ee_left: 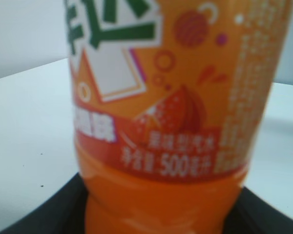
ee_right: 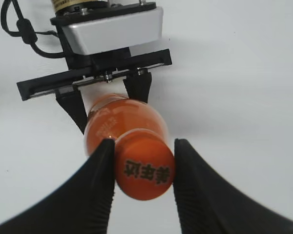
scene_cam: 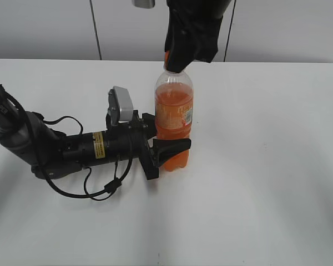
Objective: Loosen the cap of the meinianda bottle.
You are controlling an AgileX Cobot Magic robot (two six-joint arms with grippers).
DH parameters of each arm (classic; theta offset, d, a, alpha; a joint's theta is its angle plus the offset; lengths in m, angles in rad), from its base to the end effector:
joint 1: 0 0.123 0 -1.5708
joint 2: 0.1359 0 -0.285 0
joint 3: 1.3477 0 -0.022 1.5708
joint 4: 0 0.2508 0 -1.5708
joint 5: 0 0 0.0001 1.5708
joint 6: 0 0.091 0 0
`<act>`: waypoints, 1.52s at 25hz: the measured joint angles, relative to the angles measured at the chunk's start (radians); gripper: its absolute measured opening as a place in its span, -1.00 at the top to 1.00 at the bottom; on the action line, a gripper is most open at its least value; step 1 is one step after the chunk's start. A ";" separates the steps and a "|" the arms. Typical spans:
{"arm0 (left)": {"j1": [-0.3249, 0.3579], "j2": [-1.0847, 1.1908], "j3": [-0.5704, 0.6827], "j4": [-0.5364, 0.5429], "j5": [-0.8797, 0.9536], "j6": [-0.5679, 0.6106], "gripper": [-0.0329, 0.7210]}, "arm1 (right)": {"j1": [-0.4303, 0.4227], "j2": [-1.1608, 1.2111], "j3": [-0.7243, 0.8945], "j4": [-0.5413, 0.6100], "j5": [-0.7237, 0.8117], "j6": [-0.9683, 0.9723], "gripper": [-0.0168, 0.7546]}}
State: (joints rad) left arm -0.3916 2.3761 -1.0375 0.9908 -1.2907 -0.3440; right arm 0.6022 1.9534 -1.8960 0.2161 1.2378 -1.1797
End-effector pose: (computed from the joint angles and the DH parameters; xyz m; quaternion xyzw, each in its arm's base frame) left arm 0.3265 -0.2139 0.0507 0.4348 0.5996 -0.4351 0.5120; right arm 0.3385 0.2550 0.3169 -0.7502 0.6274 0.0511 0.2023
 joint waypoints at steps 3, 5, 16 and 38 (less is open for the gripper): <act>0.000 0.000 0.000 0.000 0.000 0.001 -0.13 | 0.000 0.000 0.000 0.000 0.000 -0.075 0.25; 0.000 0.000 0.000 0.000 0.000 0.001 -0.13 | 0.000 0.000 0.000 0.000 0.000 -0.127 0.25; 0.000 0.000 0.000 0.001 0.000 0.001 -0.13 | 0.000 0.000 0.000 0.005 0.002 -0.207 0.25; -0.001 0.000 0.000 -0.004 0.000 -0.003 -0.13 | 0.001 -0.013 0.000 0.023 -0.007 0.297 -0.56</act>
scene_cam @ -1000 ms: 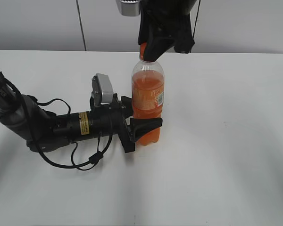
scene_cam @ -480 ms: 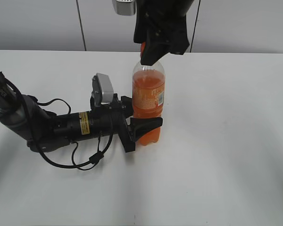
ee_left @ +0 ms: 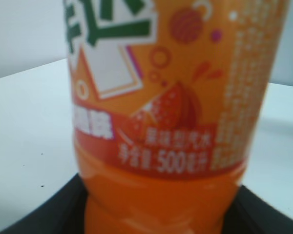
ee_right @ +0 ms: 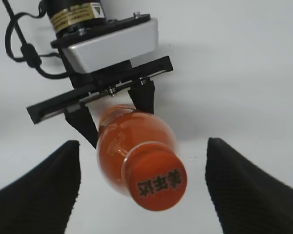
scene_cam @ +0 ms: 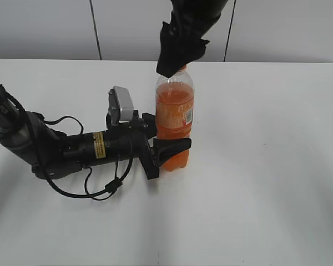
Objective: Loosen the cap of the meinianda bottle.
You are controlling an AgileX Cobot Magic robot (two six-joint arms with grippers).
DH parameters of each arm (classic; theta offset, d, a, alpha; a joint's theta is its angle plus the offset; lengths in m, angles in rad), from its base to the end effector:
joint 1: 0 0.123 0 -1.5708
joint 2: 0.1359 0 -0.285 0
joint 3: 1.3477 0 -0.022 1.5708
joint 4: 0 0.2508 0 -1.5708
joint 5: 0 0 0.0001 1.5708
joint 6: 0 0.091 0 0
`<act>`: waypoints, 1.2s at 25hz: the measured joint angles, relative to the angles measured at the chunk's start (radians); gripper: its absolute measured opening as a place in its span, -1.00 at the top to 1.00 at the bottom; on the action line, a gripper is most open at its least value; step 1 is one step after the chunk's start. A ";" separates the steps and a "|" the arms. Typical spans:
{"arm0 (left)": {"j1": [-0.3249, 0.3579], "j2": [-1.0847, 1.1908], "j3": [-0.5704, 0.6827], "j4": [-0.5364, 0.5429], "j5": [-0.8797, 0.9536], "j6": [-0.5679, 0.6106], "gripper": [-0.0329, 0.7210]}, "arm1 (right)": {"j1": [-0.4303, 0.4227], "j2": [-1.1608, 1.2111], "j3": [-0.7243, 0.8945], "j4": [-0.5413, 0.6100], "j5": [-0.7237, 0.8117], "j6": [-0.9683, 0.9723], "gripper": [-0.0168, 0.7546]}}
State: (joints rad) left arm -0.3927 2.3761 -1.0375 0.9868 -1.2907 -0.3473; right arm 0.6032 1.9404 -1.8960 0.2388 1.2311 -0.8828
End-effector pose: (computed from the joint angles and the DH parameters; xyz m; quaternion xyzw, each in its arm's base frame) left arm 0.3266 -0.2142 0.0508 0.4326 0.6007 -0.4357 0.5120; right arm 0.3355 0.2558 0.3230 -0.6465 0.7298 0.0904 0.2033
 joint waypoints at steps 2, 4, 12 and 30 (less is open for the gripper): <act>0.000 0.000 0.000 0.000 0.000 0.000 -0.13 | 0.000 -0.011 0.000 -0.010 0.000 0.142 -0.52; 0.000 0.000 0.000 0.000 0.000 0.000 -0.13 | 0.000 -0.017 0.000 -0.019 0.000 0.309 -0.49; 0.000 0.000 0.000 -0.001 0.000 0.000 -0.13 | 0.000 -0.018 0.000 -0.047 0.000 0.735 -0.48; 0.000 0.000 0.000 -0.002 0.000 -0.001 -0.13 | 0.000 -0.085 0.005 -0.064 0.000 0.883 -0.56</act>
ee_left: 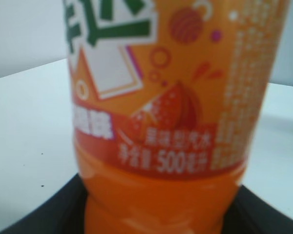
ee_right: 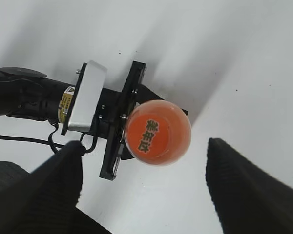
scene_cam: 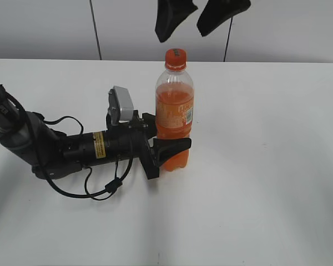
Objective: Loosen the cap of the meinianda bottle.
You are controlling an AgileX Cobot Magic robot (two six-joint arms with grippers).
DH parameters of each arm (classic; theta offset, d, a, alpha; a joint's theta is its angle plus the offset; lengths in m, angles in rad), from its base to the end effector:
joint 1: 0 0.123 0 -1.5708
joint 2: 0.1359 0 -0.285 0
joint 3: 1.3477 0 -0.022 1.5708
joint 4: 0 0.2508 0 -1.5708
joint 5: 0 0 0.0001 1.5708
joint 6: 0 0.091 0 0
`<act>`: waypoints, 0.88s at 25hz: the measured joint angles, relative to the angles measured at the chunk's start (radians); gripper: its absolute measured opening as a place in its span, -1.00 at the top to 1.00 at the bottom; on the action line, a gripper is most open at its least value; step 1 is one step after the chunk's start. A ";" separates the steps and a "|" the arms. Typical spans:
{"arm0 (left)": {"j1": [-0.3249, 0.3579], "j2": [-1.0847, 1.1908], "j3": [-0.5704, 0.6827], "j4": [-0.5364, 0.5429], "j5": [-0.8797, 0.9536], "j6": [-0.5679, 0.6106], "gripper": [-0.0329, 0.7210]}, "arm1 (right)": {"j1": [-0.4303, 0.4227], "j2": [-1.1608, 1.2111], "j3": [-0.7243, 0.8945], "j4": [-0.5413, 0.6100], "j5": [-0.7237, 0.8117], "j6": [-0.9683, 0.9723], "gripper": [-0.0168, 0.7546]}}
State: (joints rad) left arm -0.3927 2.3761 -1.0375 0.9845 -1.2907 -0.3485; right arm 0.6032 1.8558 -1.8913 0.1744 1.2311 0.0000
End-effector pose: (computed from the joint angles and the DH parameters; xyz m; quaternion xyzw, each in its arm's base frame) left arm 0.3268 -0.2142 0.0508 0.4314 0.6014 -0.4357 0.5122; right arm 0.3234 0.2409 0.3555 -0.2790 0.9287 0.1505 0.1923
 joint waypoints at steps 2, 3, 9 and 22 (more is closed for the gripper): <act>0.000 0.000 0.000 0.000 0.000 -0.001 -0.13 | 0.000 0.024 0.000 -0.001 0.000 0.000 -0.56; 0.000 0.000 0.000 0.000 0.000 -0.001 -0.13 | 0.000 0.036 0.001 -0.001 0.000 0.000 -0.56; 0.000 0.000 0.000 0.000 0.000 -0.001 -0.13 | 0.000 0.069 0.005 -0.004 0.000 0.000 -0.56; 0.000 0.000 0.000 0.000 0.000 -0.001 -0.13 | 0.000 0.073 0.005 -0.035 -0.001 -0.026 -0.56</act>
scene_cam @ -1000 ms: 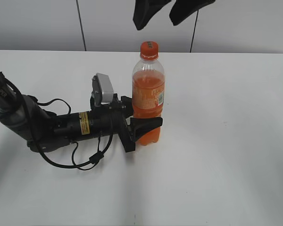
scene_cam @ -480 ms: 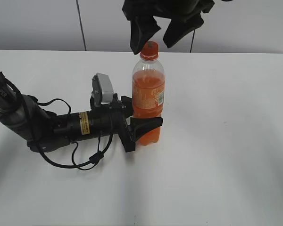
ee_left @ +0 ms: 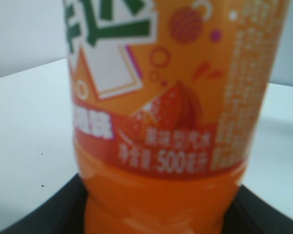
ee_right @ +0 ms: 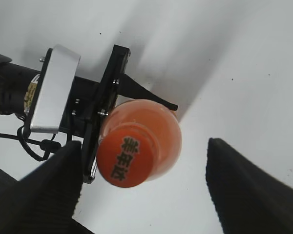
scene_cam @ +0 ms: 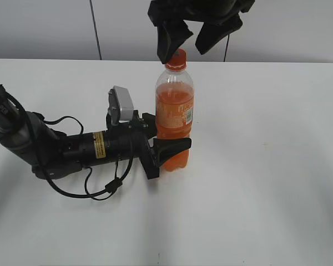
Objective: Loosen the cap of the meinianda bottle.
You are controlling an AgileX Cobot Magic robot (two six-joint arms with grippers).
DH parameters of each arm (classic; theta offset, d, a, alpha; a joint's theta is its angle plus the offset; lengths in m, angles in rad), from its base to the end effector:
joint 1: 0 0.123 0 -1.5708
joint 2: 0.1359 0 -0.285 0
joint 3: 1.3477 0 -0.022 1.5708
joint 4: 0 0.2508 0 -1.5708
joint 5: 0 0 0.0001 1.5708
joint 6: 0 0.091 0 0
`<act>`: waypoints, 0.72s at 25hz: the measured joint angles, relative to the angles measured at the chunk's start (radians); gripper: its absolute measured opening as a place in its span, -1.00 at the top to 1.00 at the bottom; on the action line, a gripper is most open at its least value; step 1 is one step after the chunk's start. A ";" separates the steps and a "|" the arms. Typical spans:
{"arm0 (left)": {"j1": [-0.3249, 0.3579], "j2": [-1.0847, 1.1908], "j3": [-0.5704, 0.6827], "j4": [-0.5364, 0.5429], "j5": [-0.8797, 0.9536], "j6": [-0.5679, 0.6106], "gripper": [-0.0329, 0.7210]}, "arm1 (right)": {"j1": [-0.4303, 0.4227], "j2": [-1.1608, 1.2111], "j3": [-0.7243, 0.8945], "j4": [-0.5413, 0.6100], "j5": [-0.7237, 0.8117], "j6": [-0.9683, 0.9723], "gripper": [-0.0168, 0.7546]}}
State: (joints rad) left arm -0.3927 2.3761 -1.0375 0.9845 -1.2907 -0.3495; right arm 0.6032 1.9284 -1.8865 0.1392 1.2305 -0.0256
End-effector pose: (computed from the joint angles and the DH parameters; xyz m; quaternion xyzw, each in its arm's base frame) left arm 0.3268 -0.2142 0.0508 0.4311 0.6016 -0.4360 0.5120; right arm 0.3380 0.2473 0.3238 -0.2931 0.9343 0.1204 0.1636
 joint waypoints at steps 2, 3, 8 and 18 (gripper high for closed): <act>0.000 0.000 0.000 0.000 0.000 0.000 -0.13 | 0.000 0.000 0.000 -0.001 0.000 -0.001 -0.56; 0.000 0.000 0.000 0.000 0.000 0.000 -0.13 | 0.000 0.000 0.000 -0.001 0.000 -0.001 -0.56; 0.000 0.000 0.000 0.000 0.000 0.000 -0.13 | 0.000 0.000 0.000 -0.001 0.000 -0.001 -0.56; 0.000 0.000 0.000 0.000 0.000 0.000 -0.13 | 0.000 0.025 0.000 -0.001 0.000 -0.003 -0.56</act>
State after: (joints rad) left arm -0.3927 2.3761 -1.0375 0.9845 -1.2907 -0.3495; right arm 0.6032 1.9537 -1.8862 0.1381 1.2305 -0.0286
